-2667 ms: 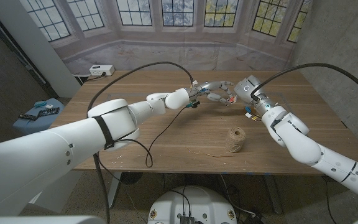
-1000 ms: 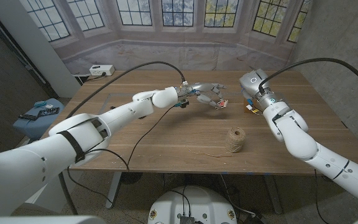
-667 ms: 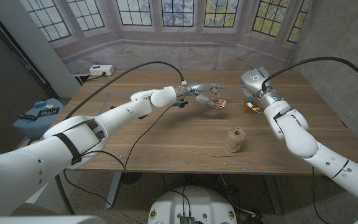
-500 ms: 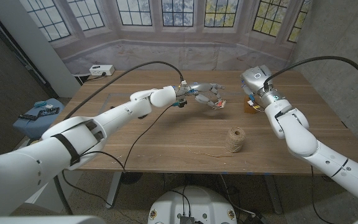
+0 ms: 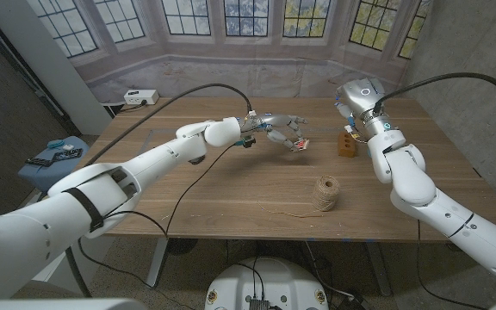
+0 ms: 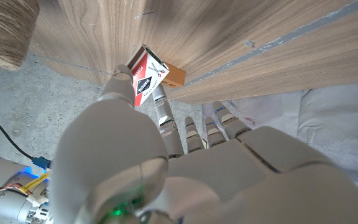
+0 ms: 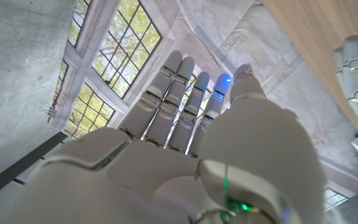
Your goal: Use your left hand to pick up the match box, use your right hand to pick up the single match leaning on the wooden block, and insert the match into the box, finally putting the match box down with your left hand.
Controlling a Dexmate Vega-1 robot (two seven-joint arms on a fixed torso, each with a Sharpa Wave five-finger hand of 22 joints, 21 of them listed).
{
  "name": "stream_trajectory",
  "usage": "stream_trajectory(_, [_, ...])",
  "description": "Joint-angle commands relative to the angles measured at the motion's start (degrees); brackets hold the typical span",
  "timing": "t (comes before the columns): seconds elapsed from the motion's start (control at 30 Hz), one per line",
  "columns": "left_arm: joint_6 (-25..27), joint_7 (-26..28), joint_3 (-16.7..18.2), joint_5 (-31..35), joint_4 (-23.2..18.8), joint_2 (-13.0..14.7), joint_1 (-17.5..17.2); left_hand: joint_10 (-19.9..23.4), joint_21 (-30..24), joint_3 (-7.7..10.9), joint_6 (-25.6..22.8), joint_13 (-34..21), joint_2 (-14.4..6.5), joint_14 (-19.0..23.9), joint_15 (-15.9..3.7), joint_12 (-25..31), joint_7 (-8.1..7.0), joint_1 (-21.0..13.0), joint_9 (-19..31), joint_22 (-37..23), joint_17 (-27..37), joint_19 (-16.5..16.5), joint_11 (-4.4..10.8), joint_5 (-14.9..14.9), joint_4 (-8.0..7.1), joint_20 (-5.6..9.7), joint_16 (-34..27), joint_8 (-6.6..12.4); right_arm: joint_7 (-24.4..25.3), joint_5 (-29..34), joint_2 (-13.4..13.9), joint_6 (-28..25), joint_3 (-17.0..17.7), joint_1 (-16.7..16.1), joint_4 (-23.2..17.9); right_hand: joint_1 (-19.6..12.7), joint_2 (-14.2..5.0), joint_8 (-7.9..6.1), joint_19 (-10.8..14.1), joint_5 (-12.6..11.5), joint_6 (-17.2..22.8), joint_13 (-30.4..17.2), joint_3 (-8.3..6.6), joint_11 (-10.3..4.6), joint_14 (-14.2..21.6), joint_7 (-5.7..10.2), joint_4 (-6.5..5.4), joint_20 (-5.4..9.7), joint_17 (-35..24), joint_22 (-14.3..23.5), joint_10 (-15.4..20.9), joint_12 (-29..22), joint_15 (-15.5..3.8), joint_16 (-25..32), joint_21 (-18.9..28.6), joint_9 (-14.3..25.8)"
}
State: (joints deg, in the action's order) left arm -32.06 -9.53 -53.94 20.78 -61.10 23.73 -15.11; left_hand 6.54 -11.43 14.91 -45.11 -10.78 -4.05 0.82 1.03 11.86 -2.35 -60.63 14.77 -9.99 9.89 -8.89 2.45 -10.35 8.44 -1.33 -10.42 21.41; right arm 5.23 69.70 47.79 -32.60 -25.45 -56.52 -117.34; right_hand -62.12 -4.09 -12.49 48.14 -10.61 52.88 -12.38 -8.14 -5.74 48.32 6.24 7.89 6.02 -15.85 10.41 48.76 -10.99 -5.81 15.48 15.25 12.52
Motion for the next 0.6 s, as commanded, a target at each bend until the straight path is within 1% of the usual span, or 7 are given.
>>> stream_trajectory(0.03, [1.5, -1.1, 1.2, 0.5, -3.3, 2.2, -1.2, -0.1, 0.1, -0.20, 0.3, -0.3, -0.1, 0.0, 0.13, -0.1, 0.10, 0.5, 0.2, -0.2, 0.1, 0.3, 0.00, 0.1, 0.02, 0.10, 0.0, 0.22, 5.7, -7.6, -1.9, -2.3, 0.0, 1.0, -0.4, 0.0, -0.30, -0.10, -0.4, -0.2, 0.2, -0.3, -0.22, 0.08, 0.0, -0.01, -0.02, 0.14, -0.4, 0.0, 0.1, -0.5, -6.39, 0.2, -0.2, -0.1])
stream_trajectory(0.37, [2.1, -2.1, 1.7, 0.5, -4.2, 3.0, -1.5, -0.1, 0.1, -0.21, 0.3, -0.3, -0.1, -0.1, 0.17, -0.1, 0.11, 0.5, 0.2, -0.2, 0.1, 0.4, 0.11, 0.1, 0.06, 0.07, 0.0, 0.21, 8.1, -14.9, -3.2, -3.1, 1.1, 0.8, -2.4, 0.1, -0.39, -0.10, -0.5, -0.2, 0.2, -0.3, -0.23, -0.03, -0.2, -0.11, -0.02, 0.33, -0.4, 0.1, -0.2, -0.4, -6.35, 0.1, -0.3, -0.1])
stream_trajectory(0.6, [3.3, -0.9, 2.6, 0.8, -5.4, 3.7, -2.2, -0.1, 0.1, -0.20, 0.3, -0.3, -0.2, -0.1, 0.15, -0.1, 0.02, 0.5, 0.2, -0.2, 0.1, 0.4, 0.00, 0.1, 0.05, 0.15, 0.0, 0.18, 9.5, -20.2, -4.2, -3.5, 1.8, 0.9, -3.6, 0.1, -0.44, -0.01, -0.7, -0.1, 0.0, -0.3, -0.21, 0.20, -0.5, -0.20, 0.04, 0.49, -0.5, 0.1, -0.3, -0.4, -6.36, 0.1, -0.4, -0.1])
